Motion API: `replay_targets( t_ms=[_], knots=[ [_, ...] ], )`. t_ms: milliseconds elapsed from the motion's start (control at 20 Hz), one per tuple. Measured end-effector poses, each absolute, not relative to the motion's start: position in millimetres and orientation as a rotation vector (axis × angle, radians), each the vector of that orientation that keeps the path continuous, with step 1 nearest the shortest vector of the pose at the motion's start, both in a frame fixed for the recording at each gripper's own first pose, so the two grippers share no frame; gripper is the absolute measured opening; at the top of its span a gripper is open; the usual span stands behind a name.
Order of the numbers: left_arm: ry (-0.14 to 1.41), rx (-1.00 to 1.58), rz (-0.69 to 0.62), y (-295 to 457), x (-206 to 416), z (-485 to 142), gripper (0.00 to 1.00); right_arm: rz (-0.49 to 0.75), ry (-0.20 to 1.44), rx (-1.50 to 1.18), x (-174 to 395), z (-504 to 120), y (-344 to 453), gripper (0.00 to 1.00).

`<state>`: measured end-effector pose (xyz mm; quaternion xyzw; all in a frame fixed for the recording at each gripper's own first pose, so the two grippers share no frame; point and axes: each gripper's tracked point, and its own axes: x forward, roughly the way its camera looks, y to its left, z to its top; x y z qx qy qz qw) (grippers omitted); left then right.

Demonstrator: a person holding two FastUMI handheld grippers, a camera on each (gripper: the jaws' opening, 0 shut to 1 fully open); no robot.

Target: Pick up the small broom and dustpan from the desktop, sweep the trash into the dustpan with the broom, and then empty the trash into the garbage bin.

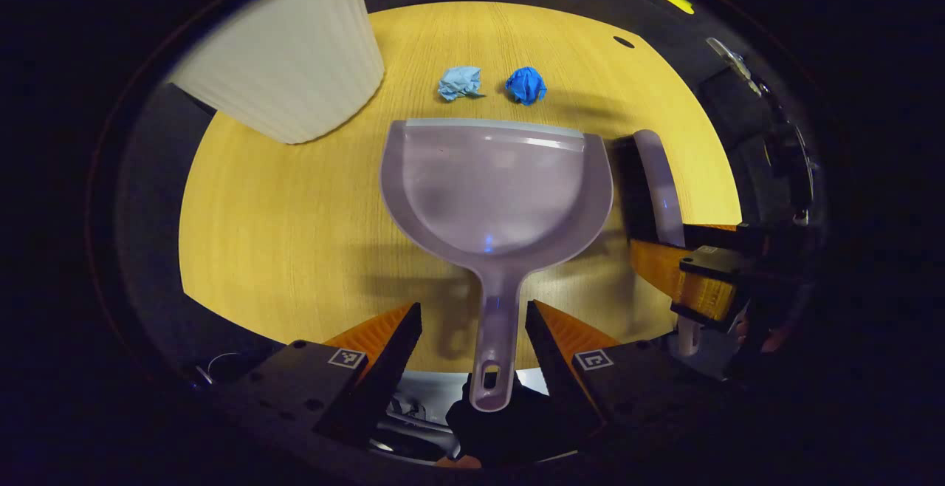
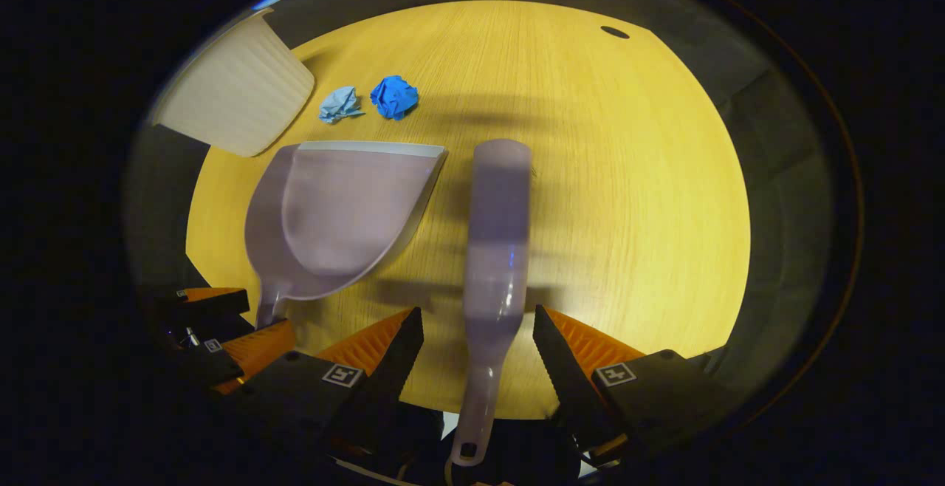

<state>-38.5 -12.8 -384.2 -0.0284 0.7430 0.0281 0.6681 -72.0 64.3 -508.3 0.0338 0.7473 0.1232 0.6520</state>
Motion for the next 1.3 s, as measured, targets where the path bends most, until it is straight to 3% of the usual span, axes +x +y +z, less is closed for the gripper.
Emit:
replay_targets(
  t_ms=[300,350,400,450,500,550,650,800,1000,1050,1300],
  knots=[
    [1.736,-0.036,0.033,-9,-12,-401,0.86,0.303,1.755,0.021,-65,-518,73,0.98],
    [1.743,-0.035,0.036,-9,-10,-403,0.86,0.301,1.756,0.023,-63,-519,74,0.92],
    [1.750,-0.027,0.026,-9,-9,-405,0.86,0.301,1.758,0.010,-63,-522,75,0.98],
    [1.760,-0.010,0.019,-8,-8,-405,0.86,0.300,1.764,-0.008,-63,-525,73,0.91],
    [1.766,0.003,0.016,-7,-7,-407,0.86,0.300,1.774,-0.023,-65,-529,72,0.91],
    [1.770,0.005,0.007,-9,-5,-409,0.86,0.295,1.782,-0.031,-66,-531,70,0.98],
    [1.788,-0.035,-0.030,-20,-5,-414,0.85,0.285,1.788,-0.031,-64,-535,68,0.92],
    [1.809,-0.052,0.000,-24,-7,-424,0.47,0.272,1.791,-0.013,-61,-538,66,0.53],
    [1.806,-0.045,-0.021,-25,-8,-425,0.32,0.316,1.799,-0.006,-61,-538,67,0.49],
    [1.807,-0.041,-0.033,-24,-8,-425,0.31,0.333,1.795,-0.005,-60,-538,67,0.43],
    [1.798,-0.020,-0.071,-18,-11,-426,0.28,0.365,1.842,0.054,-63,-528,66,0.39]
  ],
)
